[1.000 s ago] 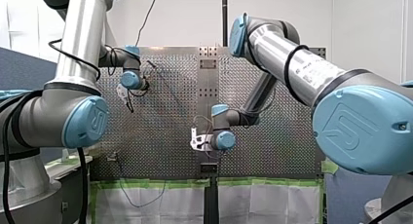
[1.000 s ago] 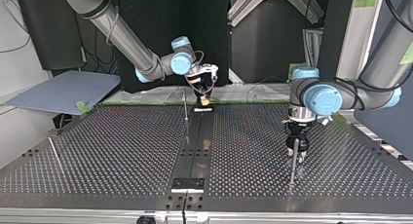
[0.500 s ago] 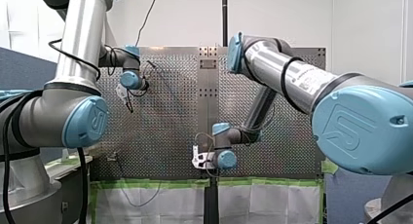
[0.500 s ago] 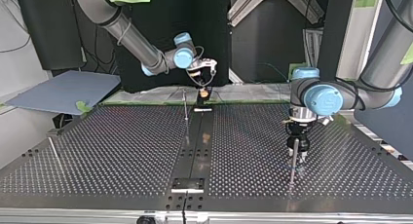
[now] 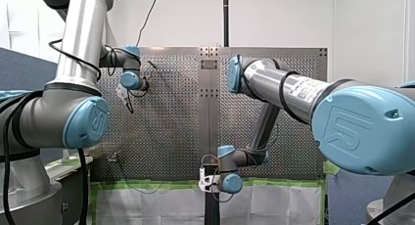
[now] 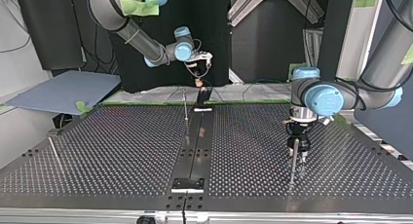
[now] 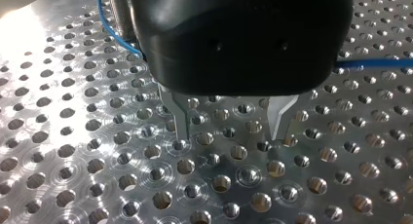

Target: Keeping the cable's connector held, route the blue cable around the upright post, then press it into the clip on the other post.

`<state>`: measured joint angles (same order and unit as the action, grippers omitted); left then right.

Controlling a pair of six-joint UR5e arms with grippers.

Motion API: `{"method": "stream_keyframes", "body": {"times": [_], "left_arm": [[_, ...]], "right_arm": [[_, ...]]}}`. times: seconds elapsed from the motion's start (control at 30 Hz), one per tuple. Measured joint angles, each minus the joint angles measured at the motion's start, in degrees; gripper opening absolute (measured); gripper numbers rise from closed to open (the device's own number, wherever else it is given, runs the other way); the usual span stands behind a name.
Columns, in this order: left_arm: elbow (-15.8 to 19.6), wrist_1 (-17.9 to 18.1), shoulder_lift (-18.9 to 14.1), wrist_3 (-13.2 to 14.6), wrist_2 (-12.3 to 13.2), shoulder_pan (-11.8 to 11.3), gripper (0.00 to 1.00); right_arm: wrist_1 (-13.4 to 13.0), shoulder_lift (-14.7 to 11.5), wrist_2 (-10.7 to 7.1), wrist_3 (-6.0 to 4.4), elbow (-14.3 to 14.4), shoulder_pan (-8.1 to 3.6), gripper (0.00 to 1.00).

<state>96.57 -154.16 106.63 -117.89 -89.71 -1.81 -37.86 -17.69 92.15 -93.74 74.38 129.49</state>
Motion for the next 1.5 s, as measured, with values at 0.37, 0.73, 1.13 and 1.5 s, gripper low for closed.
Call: {"method": "stream_keyframes", "body": {"times": [0.37,0.73,1.13,1.5], "left_arm": [[0.00,-0.01,0.01,-0.05,-0.07,-0.15,0.78],[0.00,-0.01,0.00,-0.06,-0.07,-0.25,0.78],[0.00,-0.01,0.00,-0.20,-0.07,-0.43,0.78],[0.00,-0.01,0.00,-0.48,-0.66,-0.66,0.78]], "right_arm": [[-1.76,5.80,0.97,-0.37,0.02,-2.32,0.00],[-2.84,10.41,1.52,-0.47,1.47,-4.57,0.00],[-6.48,6.53,1.98,-0.56,6.25,-6.78,0.00],[-11.46,1.54,3.55,-0.59,11.24,-7.57,0.00]]}}
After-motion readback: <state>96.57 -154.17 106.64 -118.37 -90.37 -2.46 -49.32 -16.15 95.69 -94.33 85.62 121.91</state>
